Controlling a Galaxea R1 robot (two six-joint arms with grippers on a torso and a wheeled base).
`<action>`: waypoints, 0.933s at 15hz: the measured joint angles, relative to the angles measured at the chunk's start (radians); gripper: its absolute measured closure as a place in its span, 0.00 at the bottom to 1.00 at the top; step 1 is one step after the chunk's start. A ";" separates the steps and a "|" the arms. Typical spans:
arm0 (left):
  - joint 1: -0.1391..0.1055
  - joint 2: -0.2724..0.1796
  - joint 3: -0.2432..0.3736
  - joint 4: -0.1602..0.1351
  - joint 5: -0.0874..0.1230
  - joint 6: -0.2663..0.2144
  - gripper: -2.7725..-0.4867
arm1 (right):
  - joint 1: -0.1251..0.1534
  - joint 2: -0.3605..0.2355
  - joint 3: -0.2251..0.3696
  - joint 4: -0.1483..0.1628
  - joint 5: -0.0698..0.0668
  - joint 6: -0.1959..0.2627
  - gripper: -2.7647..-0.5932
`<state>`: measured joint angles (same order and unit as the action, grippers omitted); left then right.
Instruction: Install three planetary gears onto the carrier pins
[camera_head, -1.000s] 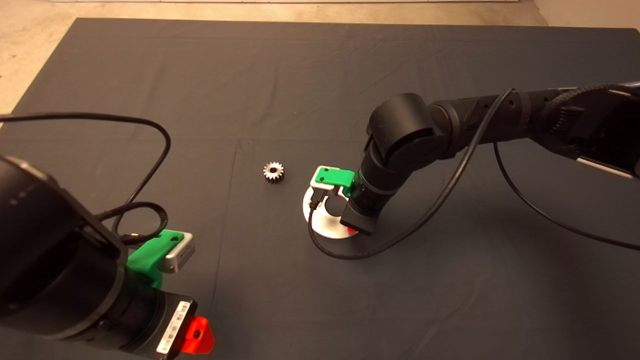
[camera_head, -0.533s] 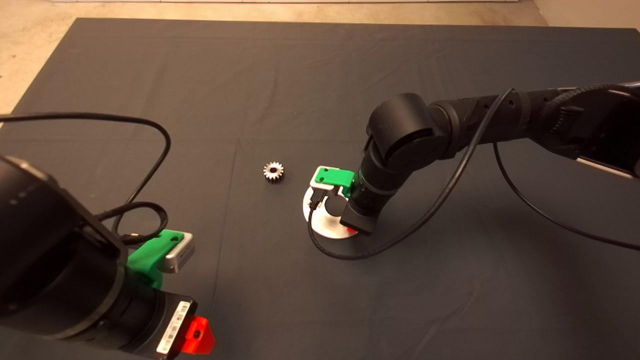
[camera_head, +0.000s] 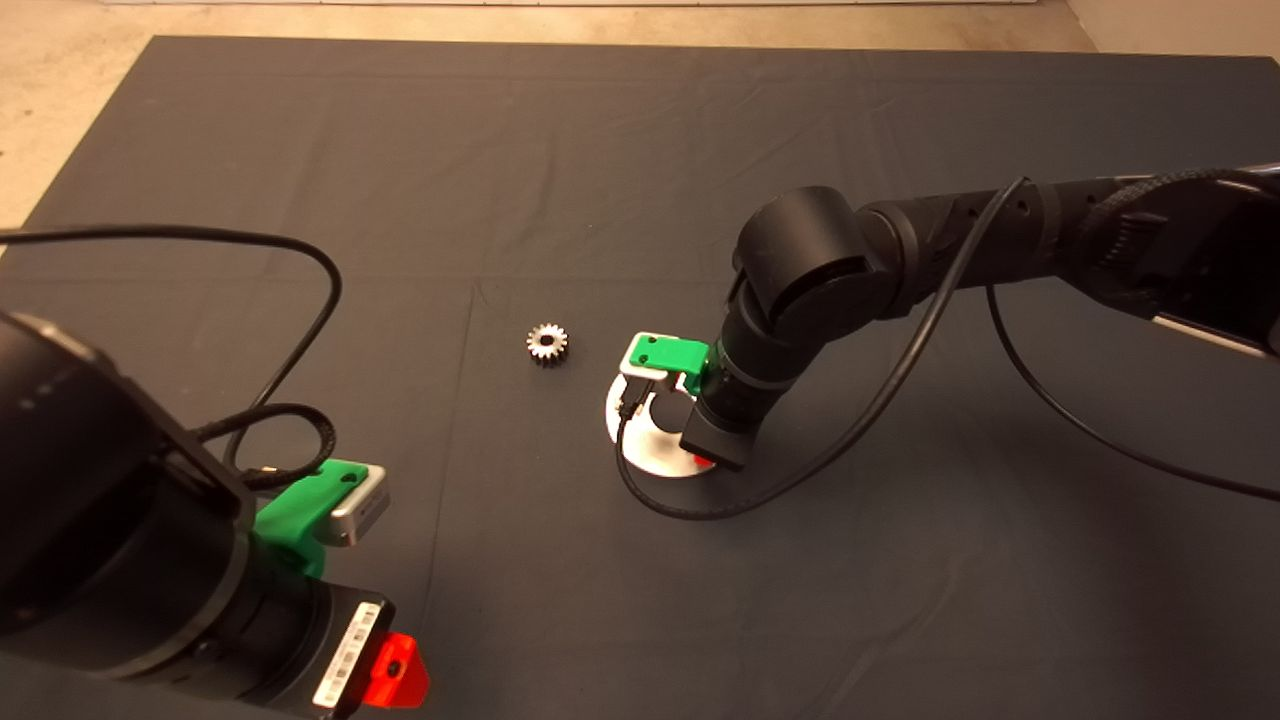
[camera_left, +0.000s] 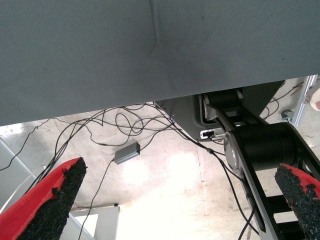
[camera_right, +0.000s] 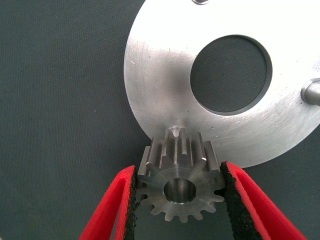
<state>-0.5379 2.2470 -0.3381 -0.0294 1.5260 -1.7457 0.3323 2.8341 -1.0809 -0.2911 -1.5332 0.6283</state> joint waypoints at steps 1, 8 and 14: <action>0.000 0.000 0.000 0.000 0.000 0.000 0.01 | 0.000 0.000 0.000 0.000 0.000 0.000 0.79; 0.000 0.000 0.000 0.000 0.000 0.000 0.01 | 0.000 0.000 0.000 0.000 0.000 0.000 0.79; 0.000 0.000 0.000 0.000 0.000 0.000 0.01 | -0.001 0.000 0.001 0.000 0.000 0.000 0.79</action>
<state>-0.5379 2.2470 -0.3381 -0.0294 1.5261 -1.7457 0.3317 2.8340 -1.0800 -0.2913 -1.5332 0.6283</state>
